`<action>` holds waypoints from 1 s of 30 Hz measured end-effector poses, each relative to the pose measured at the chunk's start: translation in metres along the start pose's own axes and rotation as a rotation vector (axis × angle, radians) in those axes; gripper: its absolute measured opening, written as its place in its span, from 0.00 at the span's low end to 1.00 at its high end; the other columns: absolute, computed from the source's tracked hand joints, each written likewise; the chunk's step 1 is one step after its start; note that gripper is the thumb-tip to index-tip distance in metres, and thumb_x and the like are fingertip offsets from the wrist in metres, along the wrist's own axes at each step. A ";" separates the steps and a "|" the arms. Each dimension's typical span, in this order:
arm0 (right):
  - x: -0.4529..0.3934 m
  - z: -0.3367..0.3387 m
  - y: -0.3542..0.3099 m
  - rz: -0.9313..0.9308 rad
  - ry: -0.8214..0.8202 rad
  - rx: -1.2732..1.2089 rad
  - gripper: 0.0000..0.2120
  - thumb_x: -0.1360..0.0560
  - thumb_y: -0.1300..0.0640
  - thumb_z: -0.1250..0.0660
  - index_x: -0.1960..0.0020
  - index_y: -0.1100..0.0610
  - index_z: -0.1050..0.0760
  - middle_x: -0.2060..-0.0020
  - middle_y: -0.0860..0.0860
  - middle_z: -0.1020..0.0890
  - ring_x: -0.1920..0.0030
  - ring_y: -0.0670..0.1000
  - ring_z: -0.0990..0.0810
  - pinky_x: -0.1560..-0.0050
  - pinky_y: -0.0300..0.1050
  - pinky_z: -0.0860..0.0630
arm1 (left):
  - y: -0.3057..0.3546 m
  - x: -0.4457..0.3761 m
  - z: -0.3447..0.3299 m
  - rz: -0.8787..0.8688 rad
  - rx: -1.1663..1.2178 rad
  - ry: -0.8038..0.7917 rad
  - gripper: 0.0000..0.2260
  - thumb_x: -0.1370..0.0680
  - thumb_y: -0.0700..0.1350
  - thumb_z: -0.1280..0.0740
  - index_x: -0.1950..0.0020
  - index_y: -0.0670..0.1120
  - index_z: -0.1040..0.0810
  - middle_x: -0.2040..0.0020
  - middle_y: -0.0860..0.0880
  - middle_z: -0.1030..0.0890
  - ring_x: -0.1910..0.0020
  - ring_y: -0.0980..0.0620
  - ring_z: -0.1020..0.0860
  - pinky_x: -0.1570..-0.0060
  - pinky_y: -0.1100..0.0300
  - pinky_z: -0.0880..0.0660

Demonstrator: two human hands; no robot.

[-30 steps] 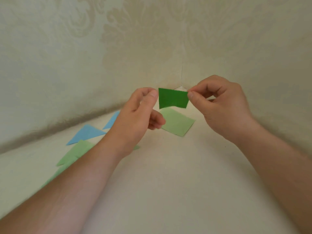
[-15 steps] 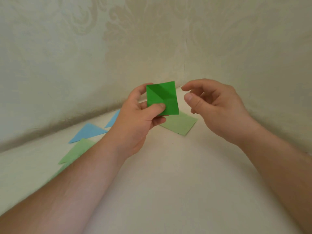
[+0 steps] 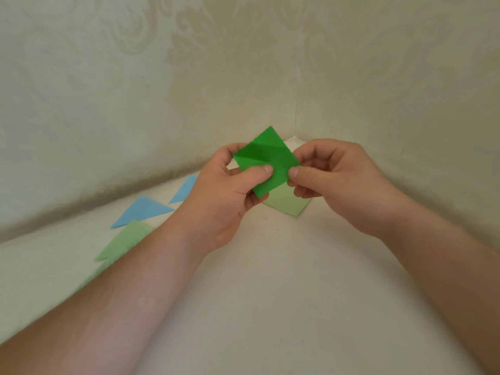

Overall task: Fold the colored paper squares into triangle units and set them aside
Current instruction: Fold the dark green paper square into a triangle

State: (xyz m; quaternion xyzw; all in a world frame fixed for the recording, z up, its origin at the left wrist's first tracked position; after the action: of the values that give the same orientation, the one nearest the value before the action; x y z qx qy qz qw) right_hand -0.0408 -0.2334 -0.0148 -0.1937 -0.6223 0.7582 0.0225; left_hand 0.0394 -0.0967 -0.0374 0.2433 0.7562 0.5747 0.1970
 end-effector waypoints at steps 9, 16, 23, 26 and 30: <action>-0.001 -0.001 0.006 -0.036 -0.066 0.113 0.18 0.25 0.73 0.34 0.53 0.51 0.16 0.60 0.51 0.15 0.63 0.50 0.19 0.51 0.57 0.22 | 0.009 -0.001 0.006 -0.047 -0.036 0.014 0.14 0.20 0.32 0.34 0.41 0.49 0.20 0.52 0.45 0.15 0.54 0.47 0.16 0.56 0.55 0.18; -0.001 0.012 -0.008 0.033 0.046 0.050 0.34 0.25 0.76 0.39 0.33 0.39 0.25 0.53 0.50 0.18 0.61 0.51 0.18 0.49 0.55 0.20 | 0.009 0.000 0.003 -0.083 -0.227 -0.032 0.20 0.21 0.36 0.29 0.35 0.55 0.28 0.53 0.44 0.12 0.52 0.45 0.17 0.41 0.42 0.23; 0.001 0.002 0.000 -0.059 -0.030 -0.032 0.15 0.28 0.52 0.31 0.41 0.45 0.19 0.56 0.48 0.17 0.56 0.50 0.18 0.51 0.54 0.20 | 0.009 0.002 -0.002 -0.149 -0.402 -0.080 0.14 0.29 0.45 0.24 0.51 0.56 0.27 0.56 0.43 0.12 0.52 0.30 0.18 0.46 0.38 0.23; 0.001 -0.001 0.004 -0.027 0.004 0.058 0.11 0.29 0.54 0.25 0.47 0.49 0.16 0.55 0.54 0.15 0.58 0.55 0.18 0.52 0.54 0.20 | 0.009 0.004 -0.007 -0.200 -0.418 -0.103 0.13 0.27 0.40 0.22 0.53 0.52 0.24 0.58 0.49 0.14 0.60 0.46 0.19 0.54 0.50 0.25; -0.001 0.001 0.007 -0.056 0.009 -0.019 0.05 0.24 0.67 0.27 0.50 0.59 0.16 0.55 0.58 0.13 0.57 0.56 0.14 0.49 0.56 0.17 | 0.007 0.006 -0.013 -0.194 -0.372 -0.170 0.16 0.27 0.37 0.23 0.46 0.52 0.23 0.54 0.51 0.15 0.59 0.52 0.19 0.52 0.53 0.22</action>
State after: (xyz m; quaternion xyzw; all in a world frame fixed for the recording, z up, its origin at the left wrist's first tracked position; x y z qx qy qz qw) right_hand -0.0389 -0.2357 -0.0213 -0.1800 -0.6346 0.7502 0.0447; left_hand 0.0282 -0.1014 -0.0272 0.1764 0.6379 0.6599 0.3558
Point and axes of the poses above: each hand's wrist, its own x-axis away from the middle knuckle, its own z-axis out of the back of the hand, y = z × x, the point moved 9 cm from there along -x, towards the middle knuckle
